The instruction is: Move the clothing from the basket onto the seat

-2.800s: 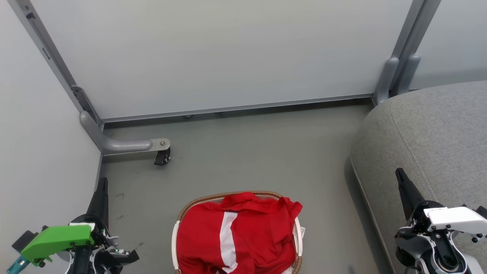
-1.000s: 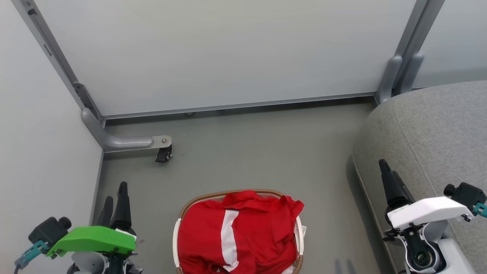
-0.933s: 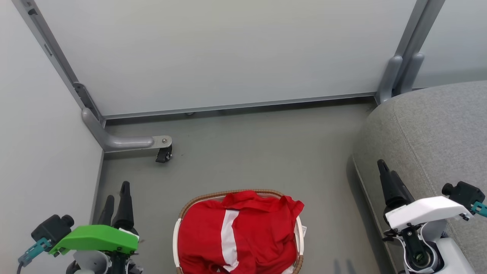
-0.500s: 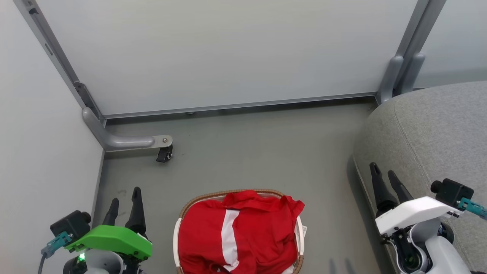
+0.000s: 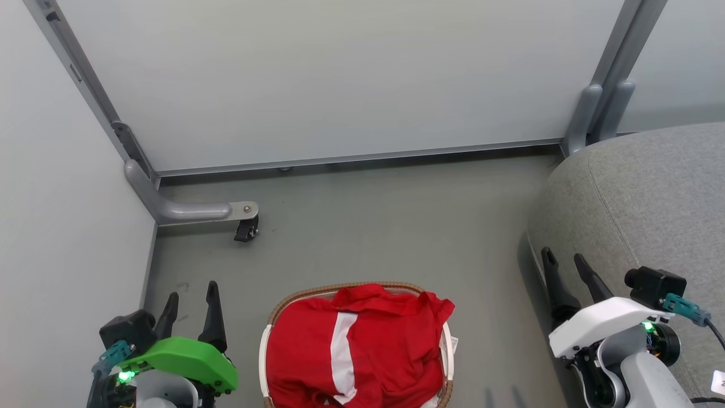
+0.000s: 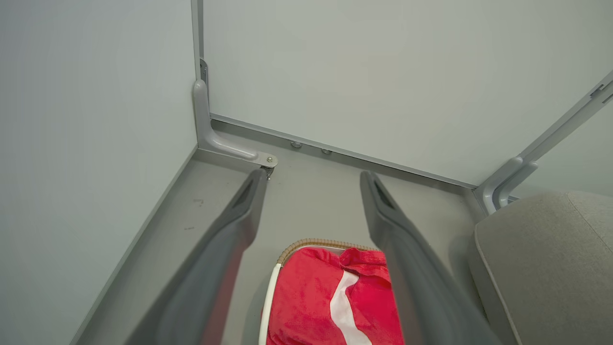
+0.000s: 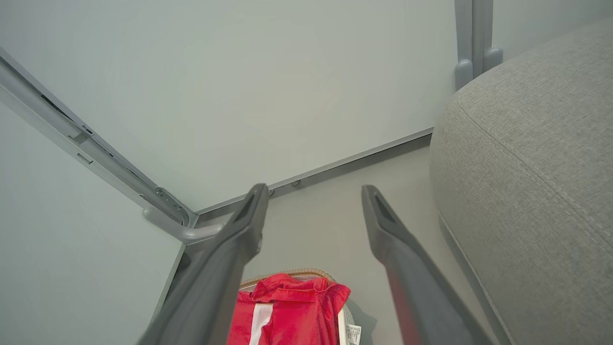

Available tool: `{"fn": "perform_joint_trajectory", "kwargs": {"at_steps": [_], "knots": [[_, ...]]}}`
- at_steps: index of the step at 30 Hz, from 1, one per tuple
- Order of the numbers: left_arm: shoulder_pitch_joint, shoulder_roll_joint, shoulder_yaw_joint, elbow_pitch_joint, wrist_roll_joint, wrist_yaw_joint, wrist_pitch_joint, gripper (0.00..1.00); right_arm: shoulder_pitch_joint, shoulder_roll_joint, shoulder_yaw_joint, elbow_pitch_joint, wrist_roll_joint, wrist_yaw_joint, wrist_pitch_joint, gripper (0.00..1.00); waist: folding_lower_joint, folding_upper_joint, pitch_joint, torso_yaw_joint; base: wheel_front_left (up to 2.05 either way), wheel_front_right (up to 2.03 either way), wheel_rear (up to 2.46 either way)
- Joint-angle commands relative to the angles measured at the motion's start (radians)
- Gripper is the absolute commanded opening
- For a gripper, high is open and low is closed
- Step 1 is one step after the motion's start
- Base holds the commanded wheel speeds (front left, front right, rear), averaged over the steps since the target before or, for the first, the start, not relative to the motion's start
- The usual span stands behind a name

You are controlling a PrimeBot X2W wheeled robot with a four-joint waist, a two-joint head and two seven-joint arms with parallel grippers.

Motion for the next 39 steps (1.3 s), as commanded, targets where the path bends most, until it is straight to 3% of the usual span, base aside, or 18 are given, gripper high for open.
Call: {"fn": "perform_joint_trajectory", "kwargs": {"at_steps": [1, 19, 39], "knots": [[-0.026, 0.011, -0.006, -0.009, 0.027, 0.008, -0.012, 1.00, -0.009, -0.002, 0.002, -0.002, -0.034, 0.000, -0.012, 1.00, 0.0000, -0.0001, 0.000, 0.000, 0.00, 0.00, 0.00], [0.008, 0.006, -0.020, -0.054, 0.186, 0.031, -0.056, 1.00, 0.010, 0.010, -0.017, 0.017, -0.217, 0.000, -0.057, 1.00, 0.0000, -0.0001, 0.000, 0.001, 0.00, 0.00, 0.00], [0.052, -0.042, 0.045, -0.051, 0.340, -0.011, -0.100, 1.00, 0.034, 0.017, -0.027, 0.035, -0.387, 0.001, -0.101, 1.00, 0.0000, -0.0001, -0.003, -0.005, 0.00, 0.00, 0.00]]}}
